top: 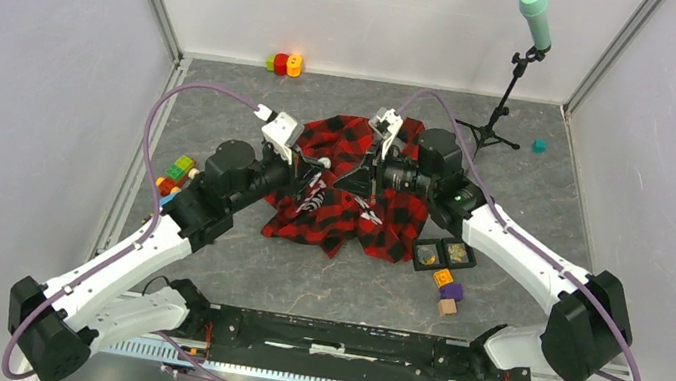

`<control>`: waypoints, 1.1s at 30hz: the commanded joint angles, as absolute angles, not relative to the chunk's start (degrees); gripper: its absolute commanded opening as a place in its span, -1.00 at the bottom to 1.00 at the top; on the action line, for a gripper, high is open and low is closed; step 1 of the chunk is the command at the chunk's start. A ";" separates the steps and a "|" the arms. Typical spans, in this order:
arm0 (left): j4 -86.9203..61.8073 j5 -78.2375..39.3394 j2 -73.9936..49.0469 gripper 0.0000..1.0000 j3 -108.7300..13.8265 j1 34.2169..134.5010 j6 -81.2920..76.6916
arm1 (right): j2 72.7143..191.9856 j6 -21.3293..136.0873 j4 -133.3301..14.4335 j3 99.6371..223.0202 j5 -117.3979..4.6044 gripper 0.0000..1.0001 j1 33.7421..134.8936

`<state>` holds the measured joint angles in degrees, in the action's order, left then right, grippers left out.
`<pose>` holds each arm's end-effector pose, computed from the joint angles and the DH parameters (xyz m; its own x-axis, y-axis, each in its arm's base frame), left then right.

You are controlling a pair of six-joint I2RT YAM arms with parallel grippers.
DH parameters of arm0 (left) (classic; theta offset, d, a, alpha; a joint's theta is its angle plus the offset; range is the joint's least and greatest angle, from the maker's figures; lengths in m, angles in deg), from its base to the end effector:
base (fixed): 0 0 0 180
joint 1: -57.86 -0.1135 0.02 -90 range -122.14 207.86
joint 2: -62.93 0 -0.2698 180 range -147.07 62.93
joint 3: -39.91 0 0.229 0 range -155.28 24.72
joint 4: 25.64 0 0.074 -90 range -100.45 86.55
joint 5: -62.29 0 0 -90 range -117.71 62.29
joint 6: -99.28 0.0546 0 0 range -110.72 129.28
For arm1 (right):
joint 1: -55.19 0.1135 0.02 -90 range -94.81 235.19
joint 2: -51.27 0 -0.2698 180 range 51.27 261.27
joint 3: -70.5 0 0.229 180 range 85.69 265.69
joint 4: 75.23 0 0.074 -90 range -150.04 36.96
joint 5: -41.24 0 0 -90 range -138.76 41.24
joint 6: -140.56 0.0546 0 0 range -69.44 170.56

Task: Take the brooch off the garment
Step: Remove the brooch from the clothes.

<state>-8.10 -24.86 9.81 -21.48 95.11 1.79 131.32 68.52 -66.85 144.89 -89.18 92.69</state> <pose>0.1668 -0.1302 0.3415 -0.2110 -0.0031 -0.9775 0.6214 0.7715 -0.1366 0.2271 0.2189 0.3286 -0.4799 -0.0723 -0.8744 -0.8562 0.2558 0.4488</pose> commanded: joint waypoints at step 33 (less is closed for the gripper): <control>-63.12 1.90 9.10 -0.95 -9.22 84.86 -40.66 | 124.35 102.17 -126.95 125.10 -81.08 0.25 89.66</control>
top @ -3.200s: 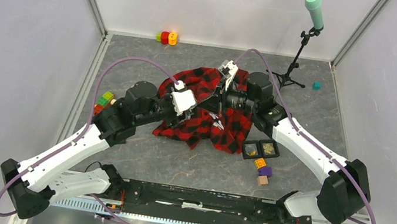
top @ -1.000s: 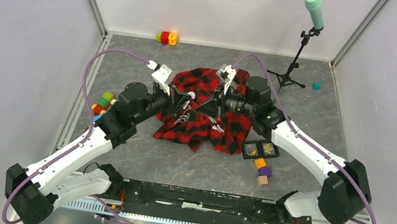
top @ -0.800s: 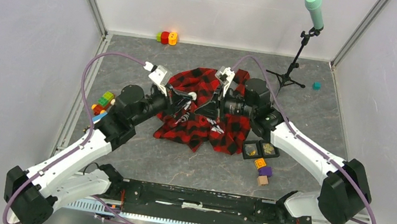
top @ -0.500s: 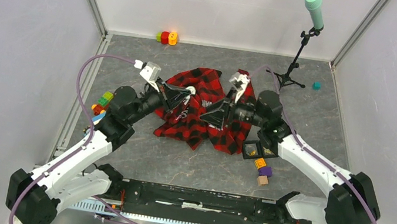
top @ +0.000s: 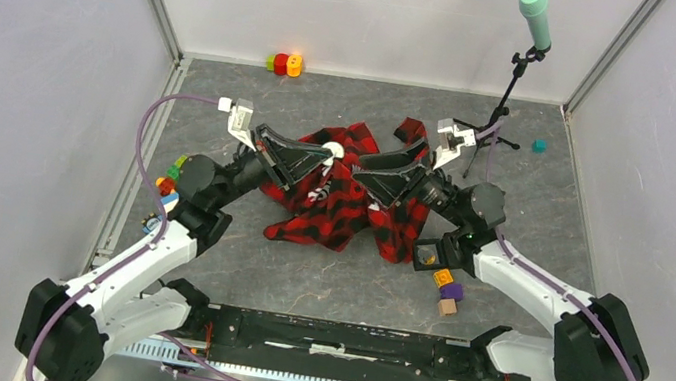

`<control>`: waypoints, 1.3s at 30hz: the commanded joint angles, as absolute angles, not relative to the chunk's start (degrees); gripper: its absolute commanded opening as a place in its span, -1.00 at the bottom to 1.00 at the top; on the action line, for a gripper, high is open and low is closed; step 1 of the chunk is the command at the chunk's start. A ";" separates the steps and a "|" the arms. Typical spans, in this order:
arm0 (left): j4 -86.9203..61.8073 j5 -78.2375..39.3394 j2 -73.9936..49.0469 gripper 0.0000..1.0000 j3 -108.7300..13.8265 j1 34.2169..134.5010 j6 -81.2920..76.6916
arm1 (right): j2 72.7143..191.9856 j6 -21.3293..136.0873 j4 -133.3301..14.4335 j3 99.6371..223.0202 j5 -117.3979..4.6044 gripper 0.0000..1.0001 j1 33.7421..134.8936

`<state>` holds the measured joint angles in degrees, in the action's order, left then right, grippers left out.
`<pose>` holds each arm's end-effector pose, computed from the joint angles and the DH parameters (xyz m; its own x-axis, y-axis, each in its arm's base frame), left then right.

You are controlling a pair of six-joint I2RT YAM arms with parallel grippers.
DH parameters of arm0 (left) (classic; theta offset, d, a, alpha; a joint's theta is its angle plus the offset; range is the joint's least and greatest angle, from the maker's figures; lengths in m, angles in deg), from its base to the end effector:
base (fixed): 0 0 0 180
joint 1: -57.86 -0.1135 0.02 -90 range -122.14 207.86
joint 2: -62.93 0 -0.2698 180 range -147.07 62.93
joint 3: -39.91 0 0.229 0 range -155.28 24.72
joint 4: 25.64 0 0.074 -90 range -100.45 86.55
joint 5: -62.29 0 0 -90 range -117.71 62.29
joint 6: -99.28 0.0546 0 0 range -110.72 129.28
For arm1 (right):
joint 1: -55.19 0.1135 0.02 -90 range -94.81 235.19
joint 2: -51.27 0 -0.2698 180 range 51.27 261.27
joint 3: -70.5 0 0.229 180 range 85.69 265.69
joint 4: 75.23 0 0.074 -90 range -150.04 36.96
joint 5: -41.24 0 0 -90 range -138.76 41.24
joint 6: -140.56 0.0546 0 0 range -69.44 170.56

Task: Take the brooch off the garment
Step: Remove the brooch from the clothes.

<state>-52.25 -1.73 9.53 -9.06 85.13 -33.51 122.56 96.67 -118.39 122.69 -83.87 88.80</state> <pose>0.1681 -0.1136 0.3589 -0.2785 -0.5435 -0.7919 0.7948 0.3325 -0.5077 0.1977 0.1691 0.3425 -0.4062 0.4379 -0.8020 -0.8619 0.1081 0.4955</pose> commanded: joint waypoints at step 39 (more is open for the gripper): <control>-63.33 7.52 9.65 -0.95 -9.63 84.86 -37.71 | 133.07 106.81 -125.34 131.01 -81.37 -0.63 93.53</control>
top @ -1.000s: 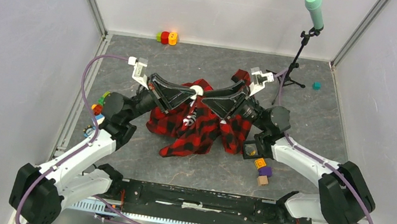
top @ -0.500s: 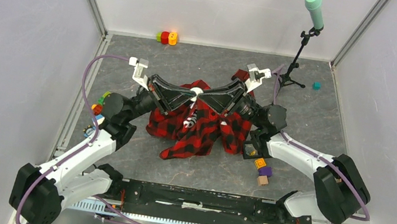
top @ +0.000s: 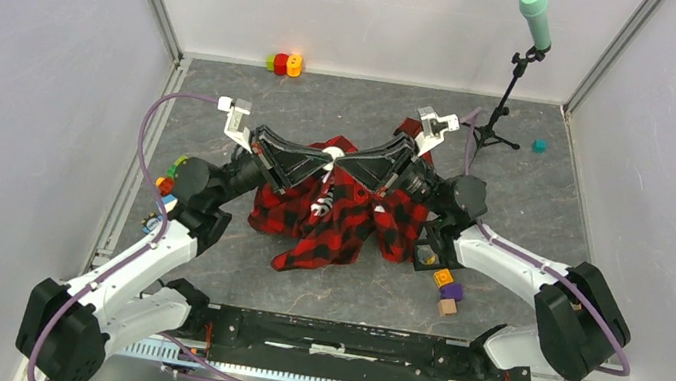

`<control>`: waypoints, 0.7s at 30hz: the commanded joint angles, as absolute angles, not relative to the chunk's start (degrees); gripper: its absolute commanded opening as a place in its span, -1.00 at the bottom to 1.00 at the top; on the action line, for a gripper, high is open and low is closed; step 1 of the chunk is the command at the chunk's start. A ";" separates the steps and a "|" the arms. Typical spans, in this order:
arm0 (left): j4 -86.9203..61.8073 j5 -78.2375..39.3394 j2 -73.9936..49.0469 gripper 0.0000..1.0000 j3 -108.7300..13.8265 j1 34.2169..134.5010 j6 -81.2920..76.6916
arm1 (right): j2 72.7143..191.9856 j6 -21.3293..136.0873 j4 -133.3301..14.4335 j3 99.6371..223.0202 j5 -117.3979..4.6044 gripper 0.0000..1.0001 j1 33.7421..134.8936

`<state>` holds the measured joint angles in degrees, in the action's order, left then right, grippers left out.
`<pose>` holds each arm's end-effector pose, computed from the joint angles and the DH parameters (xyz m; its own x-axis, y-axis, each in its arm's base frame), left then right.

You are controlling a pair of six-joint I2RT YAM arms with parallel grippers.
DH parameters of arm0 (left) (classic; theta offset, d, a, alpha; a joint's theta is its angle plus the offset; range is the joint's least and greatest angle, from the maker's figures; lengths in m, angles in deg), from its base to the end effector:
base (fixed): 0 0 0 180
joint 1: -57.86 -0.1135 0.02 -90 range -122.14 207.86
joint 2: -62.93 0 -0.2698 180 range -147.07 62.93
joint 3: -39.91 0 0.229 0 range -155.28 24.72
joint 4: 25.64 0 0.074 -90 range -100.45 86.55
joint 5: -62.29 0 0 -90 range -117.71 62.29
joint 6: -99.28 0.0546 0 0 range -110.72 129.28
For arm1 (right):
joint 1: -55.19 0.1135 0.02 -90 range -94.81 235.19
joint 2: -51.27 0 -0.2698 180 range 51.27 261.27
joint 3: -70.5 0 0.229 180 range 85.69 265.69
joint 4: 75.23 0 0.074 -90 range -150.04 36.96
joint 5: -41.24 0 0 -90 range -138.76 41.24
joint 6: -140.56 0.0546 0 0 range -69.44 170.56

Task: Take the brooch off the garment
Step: Remove the brooch from the clothes.

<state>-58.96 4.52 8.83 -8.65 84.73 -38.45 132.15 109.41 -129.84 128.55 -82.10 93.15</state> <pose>0.1617 -0.1146 0.3660 -0.3147 -0.5423 -0.7790 0.8479 0.2082 -0.4875 0.2102 0.2020 0.3540 -0.5402 0.4853 -0.6874 -0.8117 -0.0852 0.5778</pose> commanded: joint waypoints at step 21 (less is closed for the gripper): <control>-57.54 11.75 10.64 -0.95 -10.94 84.90 -33.03 | 135.55 101.02 -114.92 135.78 -85.51 -0.90 94.13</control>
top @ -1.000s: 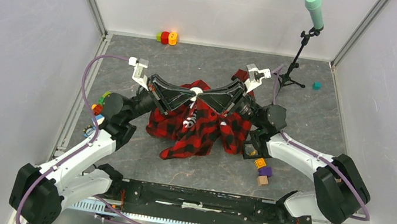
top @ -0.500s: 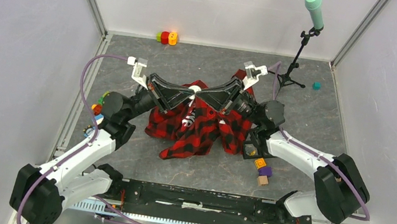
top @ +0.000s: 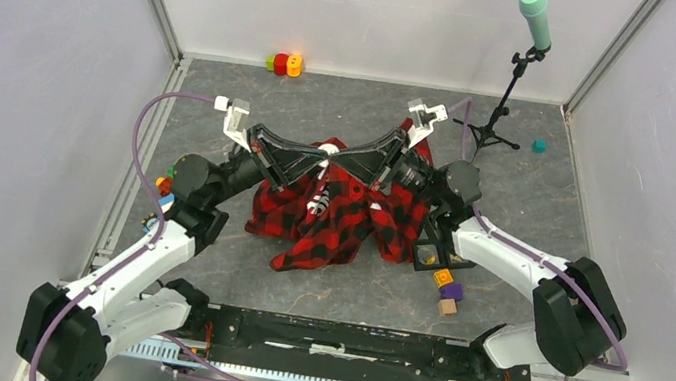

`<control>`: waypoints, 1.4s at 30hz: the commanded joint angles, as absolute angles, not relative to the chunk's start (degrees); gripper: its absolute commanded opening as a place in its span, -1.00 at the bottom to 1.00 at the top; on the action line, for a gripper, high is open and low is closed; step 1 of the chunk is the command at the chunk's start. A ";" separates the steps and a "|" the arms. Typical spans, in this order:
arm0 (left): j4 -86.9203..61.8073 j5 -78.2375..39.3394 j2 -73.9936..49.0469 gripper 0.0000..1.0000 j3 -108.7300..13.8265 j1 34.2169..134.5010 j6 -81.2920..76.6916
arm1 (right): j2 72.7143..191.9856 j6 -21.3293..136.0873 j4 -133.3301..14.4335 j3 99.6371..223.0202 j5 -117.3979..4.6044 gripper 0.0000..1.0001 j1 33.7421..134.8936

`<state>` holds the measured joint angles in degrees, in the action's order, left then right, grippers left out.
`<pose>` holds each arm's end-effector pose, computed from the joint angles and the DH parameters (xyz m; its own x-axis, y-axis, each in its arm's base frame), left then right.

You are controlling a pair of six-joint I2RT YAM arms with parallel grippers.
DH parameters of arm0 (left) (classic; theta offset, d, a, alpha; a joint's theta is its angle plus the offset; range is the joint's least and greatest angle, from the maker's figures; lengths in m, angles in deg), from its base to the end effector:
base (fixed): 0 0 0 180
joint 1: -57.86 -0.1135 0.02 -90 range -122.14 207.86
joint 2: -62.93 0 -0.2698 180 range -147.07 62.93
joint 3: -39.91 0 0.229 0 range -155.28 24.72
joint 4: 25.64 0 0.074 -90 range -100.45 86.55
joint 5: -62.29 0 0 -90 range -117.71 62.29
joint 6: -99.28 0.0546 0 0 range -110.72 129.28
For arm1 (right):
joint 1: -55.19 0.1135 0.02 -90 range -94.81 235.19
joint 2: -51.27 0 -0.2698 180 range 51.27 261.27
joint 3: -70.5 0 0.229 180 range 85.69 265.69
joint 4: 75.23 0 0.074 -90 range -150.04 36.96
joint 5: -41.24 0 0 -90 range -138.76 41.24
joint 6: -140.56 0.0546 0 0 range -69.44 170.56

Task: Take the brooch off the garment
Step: Remove the brooch from the clothes.

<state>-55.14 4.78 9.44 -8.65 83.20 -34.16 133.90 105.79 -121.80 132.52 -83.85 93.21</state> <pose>0.1653 -0.1107 0.3606 -0.2789 -0.5096 -0.8139 0.8411 0.2793 -0.4632 0.2221 0.2135 0.3524 -0.5518 0.4218 -0.7195 -0.8029 -0.0354 0.5951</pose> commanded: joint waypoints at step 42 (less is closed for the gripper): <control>-0.50 -14.76 17.31 -0.95 -22.51 84.86 0.93 | 129.87 89.17 -104.35 133.07 -85.45 -0.83 85.68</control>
